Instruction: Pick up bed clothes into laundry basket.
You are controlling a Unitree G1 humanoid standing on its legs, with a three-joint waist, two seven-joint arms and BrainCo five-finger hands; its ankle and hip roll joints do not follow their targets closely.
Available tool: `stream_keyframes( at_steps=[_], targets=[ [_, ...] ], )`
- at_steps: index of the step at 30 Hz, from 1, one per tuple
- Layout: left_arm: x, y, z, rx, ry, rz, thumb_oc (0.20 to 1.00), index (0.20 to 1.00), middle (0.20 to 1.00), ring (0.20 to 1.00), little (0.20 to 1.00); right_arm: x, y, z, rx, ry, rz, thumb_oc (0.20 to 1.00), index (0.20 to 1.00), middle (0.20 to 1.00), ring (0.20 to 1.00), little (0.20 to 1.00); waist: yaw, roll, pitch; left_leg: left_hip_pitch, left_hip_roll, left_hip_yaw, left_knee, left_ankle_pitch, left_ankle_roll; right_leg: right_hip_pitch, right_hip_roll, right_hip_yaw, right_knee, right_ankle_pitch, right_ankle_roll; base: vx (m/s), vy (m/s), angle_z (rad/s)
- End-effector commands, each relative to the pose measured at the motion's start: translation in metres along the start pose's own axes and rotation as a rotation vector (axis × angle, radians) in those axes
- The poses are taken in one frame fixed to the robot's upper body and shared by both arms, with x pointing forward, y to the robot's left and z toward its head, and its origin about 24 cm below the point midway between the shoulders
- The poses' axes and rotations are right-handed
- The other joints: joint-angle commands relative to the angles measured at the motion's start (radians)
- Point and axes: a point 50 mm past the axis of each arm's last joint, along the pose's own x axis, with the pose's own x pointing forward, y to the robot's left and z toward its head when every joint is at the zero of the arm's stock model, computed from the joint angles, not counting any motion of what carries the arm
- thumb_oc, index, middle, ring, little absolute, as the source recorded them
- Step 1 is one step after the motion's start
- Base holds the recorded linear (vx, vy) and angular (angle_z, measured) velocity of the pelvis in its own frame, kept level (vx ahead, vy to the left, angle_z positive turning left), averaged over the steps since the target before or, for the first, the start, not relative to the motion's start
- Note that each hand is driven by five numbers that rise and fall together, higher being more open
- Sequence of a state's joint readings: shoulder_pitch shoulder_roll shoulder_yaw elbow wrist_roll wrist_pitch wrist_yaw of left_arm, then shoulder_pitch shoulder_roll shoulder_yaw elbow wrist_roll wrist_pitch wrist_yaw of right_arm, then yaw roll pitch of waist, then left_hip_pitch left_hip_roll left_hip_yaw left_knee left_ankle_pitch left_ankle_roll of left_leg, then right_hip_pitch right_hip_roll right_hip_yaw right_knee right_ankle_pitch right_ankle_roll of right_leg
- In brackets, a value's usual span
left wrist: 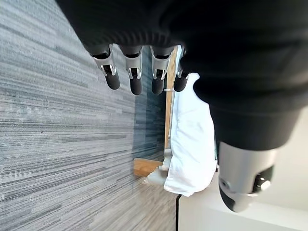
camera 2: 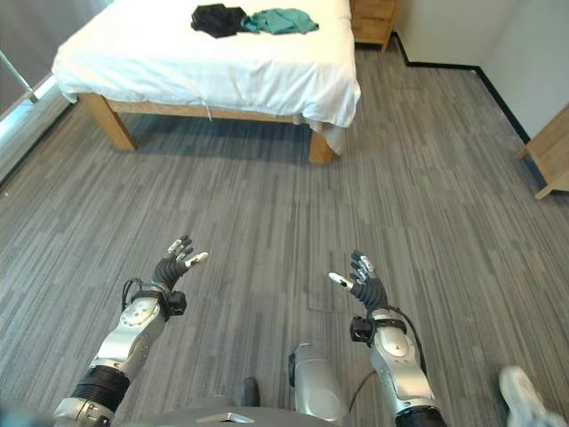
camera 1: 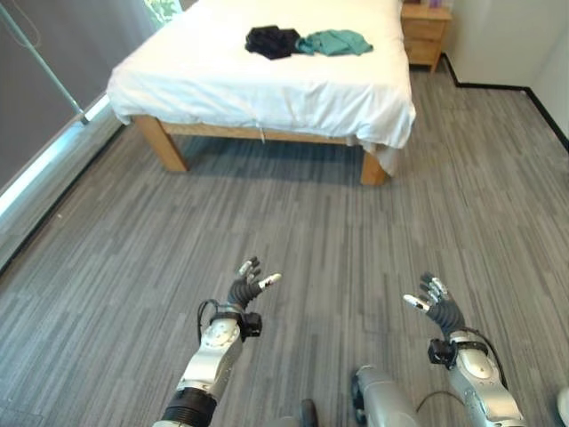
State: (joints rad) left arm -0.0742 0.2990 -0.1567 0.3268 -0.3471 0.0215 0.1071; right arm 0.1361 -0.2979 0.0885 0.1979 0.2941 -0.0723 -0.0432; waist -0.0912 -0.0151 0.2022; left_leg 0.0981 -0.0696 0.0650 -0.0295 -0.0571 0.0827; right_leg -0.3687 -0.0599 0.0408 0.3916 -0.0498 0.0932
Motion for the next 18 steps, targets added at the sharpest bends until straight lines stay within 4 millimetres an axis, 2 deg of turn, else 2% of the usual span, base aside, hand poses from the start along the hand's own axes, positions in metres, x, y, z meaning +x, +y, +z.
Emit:
stream_keyframes(
  at_steps=[1, 2, 3, 4, 5, 6, 7, 8, 9, 10, 11, 12, 13, 15, 16, 17, 18],
  targets=[
    [0.006, 0.005, 0.031, 0.008, -0.161, -0.011, 1.000, 1.000, 1.000, 1.000, 1.000, 0.001, 0.005, 0.017, -0.017, -0.092, 0.045, 1.000, 1.000, 1.000, 1.000, 1.000, -0.079, 0.002, -0.026, 0.165, 0.043, -0.237, -0.058, -0.055, -0.040, 0.011, 0.060, 0.017, -0.474, 0.314, 0.006, 0.44, -0.154, 0.33],
    [0.006, 0.005, 0.031, 0.007, -0.162, -0.011, 1.000, 1.000, 1.000, 1.000, 1.000, 0.001, 0.004, 0.017, -0.018, -0.092, 0.045, 1.000, 1.000, 1.000, 1.000, 1.000, -0.079, 0.010, -0.027, 0.165, 0.051, -0.236, -0.058, -0.060, -0.041, 0.011, 0.066, 0.013, -0.473, 0.312, 0.005, 0.28, -0.098, 0.73],
    [0.006, 0.003, 0.032, 0.010, -0.163, -0.020, 1.000, 1.000, 1.000, 1.000, 1.000, 0.002, 0.005, 0.018, -0.030, -0.090, 0.048, 1.000, 1.000, 1.000, 1.000, 1.000, -0.086, 0.012, -0.028, 0.177, 0.060, -0.244, -0.058, -0.074, -0.046, -0.008, 0.056, 0.010, -0.476, 0.322, 0.018, 0.39, -0.183, 0.75],
    [0.005, 0.000, 0.030, 0.018, -0.158, -0.043, 1.000, 1.000, 1.000, 1.000, 1.000, 0.000, 0.004, 0.018, -0.042, -0.086, 0.062, 1.000, 1.000, 1.000, 1.000, 1.000, -0.104, 0.005, -0.036, 0.214, 0.061, -0.268, -0.058, -0.067, -0.055, -0.010, 0.033, 0.011, -0.458, 0.351, 0.018, 0.55, -0.252, 0.55],
    [0.003, 0.000, 0.028, 0.019, -0.154, -0.054, 1.000, 1.000, 1.000, 1.000, 1.000, -0.001, 0.002, 0.016, -0.063, -0.075, 0.075, 1.000, 1.000, 1.000, 1.000, 1.000, -0.102, 0.012, -0.037, 0.242, 0.085, -0.272, -0.058, -0.077, -0.057, -0.001, 0.046, -0.002, -0.445, 0.378, 0.007, 0.56, -0.249, 0.48],
    [0.002, -0.003, 0.025, 0.008, -0.143, -0.060, 1.000, 1.000, 1.000, 1.000, 1.000, 0.000, 0.001, 0.017, -0.080, -0.070, 0.085, 1.000, 1.000, 1.000, 1.000, 1.000, -0.105, 0.022, -0.042, 0.245, 0.105, -0.262, -0.033, -0.060, -0.067, 0.005, 0.056, -0.017, -0.428, 0.372, -0.003, 0.48, -0.182, 0.81],
    [0.002, -0.005, 0.021, -0.003, -0.130, -0.059, 1.000, 1.000, 1.000, 1.000, 1.000, -0.001, 0.000, 0.017, -0.079, -0.068, 0.085, 1.000, 1.000, 1.000, 1.000, 1.000, -0.115, 0.035, -0.056, 0.230, 0.129, -0.251, 0.035, -0.016, -0.087, 0.009, 0.074, -0.015, -0.400, 0.350, -0.020, 0.46, -0.183, 0.77],
    [0.001, -0.006, 0.018, -0.019, -0.113, -0.059, 1.000, 1.000, 1.000, 1.000, 1.000, 0.000, -0.003, 0.015, -0.070, -0.055, 0.076, 1.000, 1.000, 1.000, 1.000, 1.000, -0.118, 0.042, -0.069, 0.192, 0.141, -0.229, 0.146, 0.062, -0.109, 0.024, 0.088, -0.016, -0.376, 0.323, -0.038, 0.53, -0.251, 0.46],
    [0.001, -0.009, 0.015, -0.069, -0.102, -0.056, 1.000, 1.000, 1.000, 1.000, 1.000, 0.001, -0.004, 0.015, -0.056, -0.053, 0.070, 1.000, 1.000, 1.000, 1.000, 1.000, -0.113, 0.042, -0.073, 0.122, 0.155, -0.194, 0.330, 0.159, -0.133, 0.062, 0.096, -0.026, -0.348, 0.289, -0.067, 0.49, -0.314, -0.04],
    [0.000, -0.010, 0.013, -0.089, -0.091, -0.063, 1.000, 1.000, 1.000, 1.000, 1.000, 0.002, -0.005, 0.017, -0.042, -0.060, 0.060, 1.000, 1.000, 1.000, 1.000, 1.000, -0.116, 0.018, -0.073, 0.038, 0.159, -0.158, 0.506, 0.220, -0.128, 0.100, 0.083, -0.029, -0.351, 0.272, -0.092, 0.49, -0.419, -0.13],
    [-0.002, -0.009, 0.011, -0.101, -0.084, -0.072, 1.000, 1.000, 1.000, 1.000, 1.000, -0.001, -0.005, 0.018, -0.009, -0.065, 0.066, 1.000, 1.000, 1.000, 1.000, 1.000, -0.103, 0.001, -0.064, -0.036, 0.168, -0.125, 0.675, 0.248, -0.119, 0.150, 0.088, -0.032, -0.357, 0.246, -0.125, 0.41, -0.508, -0.14],
    [-0.002, -0.009, 0.014, -0.084, -0.094, -0.094, 1.000, 1.000, 1.000, 1.000, 1.000, -0.003, -0.007, 0.019, 0.014, -0.072, 0.075, 1.000, 1.000, 1.000, 1.000, 1.000, -0.073, -0.034, -0.038, -0.150, 0.148, -0.118, 0.851, 0.263, -0.101, 0.195, 0.086, -0.023, -0.365, 0.228, -0.152, 0.39, -0.495, 0.03],
    [-0.002, -0.011, 0.014, -0.085, -0.091, -0.094, 1.000, 1.000, 1.000, 1.000, 1.000, -0.002, -0.007, 0.022, 0.014, -0.078, 0.068, 1.000, 1.000, 1.000, 1.000, 1.000, -0.051, -0.051, -0.019, -0.229, 0.125, -0.098, 0.928, 0.231, -0.086, 0.228, 0.091, -0.015, -0.369, 0.203, -0.166, 0.37, -0.400, 0.02],
    [0.002, -0.016, 0.017, -0.119, -0.095, -0.092, 1.000, 1.000, 1.000, 1.000, 1.000, 0.002, -0.010, 0.025, -0.001, -0.081, 0.054, 1.000, 1.000, 1.000, 1.000, 1.000, -0.014, -0.058, -0.004, -0.352, 0.123, -0.051, 0.913, 0.206, -0.079, 0.287, 0.095, 0.001, -0.373, 0.176, -0.172, 0.42, -0.204, -0.56],
    [0.004, -0.019, 0.018, -0.145, -0.097, -0.094, 1.000, 1.000, 1.000, 1.000, 1.000, 0.005, -0.012, 0.030, -0.026, -0.095, 0.050, 1.000, 1.000, 1.000, 1.000, 1.000, 0.003, -0.056, -0.004, -0.410, 0.118, -0.029, 0.827, 0.194, -0.076, 0.320, 0.093, 0.005, -0.380, 0.160, -0.170, 0.67, -0.085, -0.96],
    [0.002, -0.023, 0.015, -0.173, -0.092, -0.120, 1.000, 1.000, 1.000, 1.000, 1.000, 0.005, -0.016, 0.036, -0.047, -0.122, 0.042, 1.000, 1.000, 1.000, 1.000, 1.000, 0.031, -0.046, -0.008, -0.440, 0.118, 0.000, 0.629, 0.219, -0.090, 0.391, 0.088, 0.026, -0.407, 0.141, -0.158, 0.71, -0.021, -0.67],
    [0.002, -0.023, 0.013, -0.168, -0.086, -0.128, 1.000, 1.000, 1.000, 1.000, 1.000, 0.005, -0.017, 0.037, -0.051, -0.127, 0.039, 1.000, 1.000, 1.000, 1.000, 1.000, 0.039, -0.031, -0.016, -0.448, 0.128, 0.015, 0.518, 0.243, -0.096, 0.411, 0.098, 0.031, -0.415, 0.127, -0.155, 0.85, 0.043, -0.72]
  ],
)
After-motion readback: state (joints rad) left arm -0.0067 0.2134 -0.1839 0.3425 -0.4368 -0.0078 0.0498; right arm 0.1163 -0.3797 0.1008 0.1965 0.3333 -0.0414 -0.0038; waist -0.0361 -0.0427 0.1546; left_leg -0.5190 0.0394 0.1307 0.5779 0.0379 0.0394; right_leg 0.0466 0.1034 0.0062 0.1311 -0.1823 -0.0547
